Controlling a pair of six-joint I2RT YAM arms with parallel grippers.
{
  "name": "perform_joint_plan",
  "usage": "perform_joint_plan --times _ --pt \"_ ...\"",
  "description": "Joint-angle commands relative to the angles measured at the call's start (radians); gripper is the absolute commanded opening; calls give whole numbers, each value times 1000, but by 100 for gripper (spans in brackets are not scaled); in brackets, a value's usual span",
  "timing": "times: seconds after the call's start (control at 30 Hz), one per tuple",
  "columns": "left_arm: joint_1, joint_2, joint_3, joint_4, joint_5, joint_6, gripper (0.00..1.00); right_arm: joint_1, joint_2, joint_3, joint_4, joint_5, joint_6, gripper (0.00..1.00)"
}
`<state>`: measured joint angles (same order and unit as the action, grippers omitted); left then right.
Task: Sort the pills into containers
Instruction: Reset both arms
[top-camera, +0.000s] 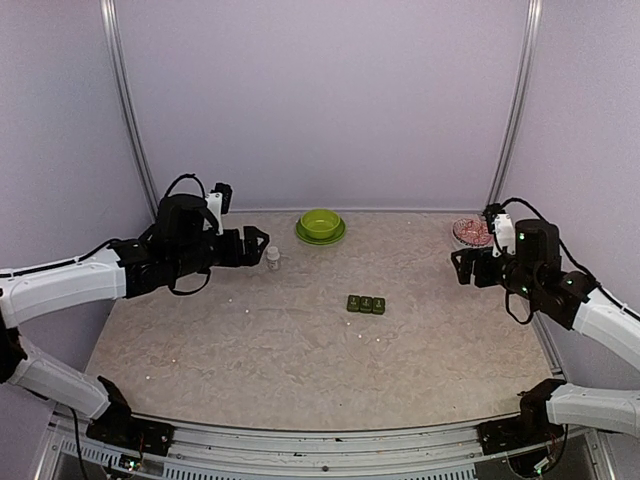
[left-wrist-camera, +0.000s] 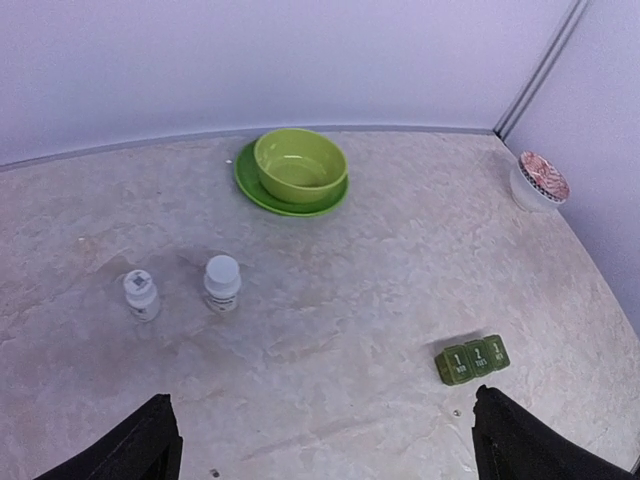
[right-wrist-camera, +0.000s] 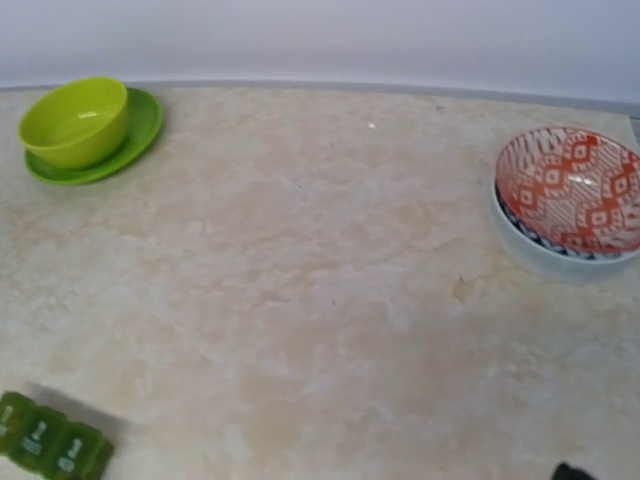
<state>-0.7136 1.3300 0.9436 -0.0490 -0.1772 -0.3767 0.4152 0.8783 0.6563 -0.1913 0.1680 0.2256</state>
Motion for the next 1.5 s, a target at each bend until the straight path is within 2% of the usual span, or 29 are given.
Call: perform_joint_plan --times 0.0,0.17,0.33,0.63,0.7,0.9,1.03,1.47 --pt "23 -112 -91 6 -76 52 99 4 6 3 -63 46 -22 100" --pt "24 -246 -198 48 -175 138 99 3 -17 9 -85 96 -29 100" --pt "50 -362 -268 40 -225 157 99 -33 -77 1 -106 44 -17 100" --pt "142 -569 -359 21 -183 158 99 -191 -188 4 -148 -94 -12 100" --pt "165 -593 -366 6 -164 156 99 -246 -199 10 -158 -173 -12 100" --pt "207 -624 -369 -21 -128 155 99 -273 -215 6 -144 -220 -35 100" --pt "209 -615 -364 -21 -131 158 99 -273 -216 22 -154 -166 -13 100" --pt "208 -609 -362 -16 -126 145 99 -273 -272 22 -145 -160 5 100"
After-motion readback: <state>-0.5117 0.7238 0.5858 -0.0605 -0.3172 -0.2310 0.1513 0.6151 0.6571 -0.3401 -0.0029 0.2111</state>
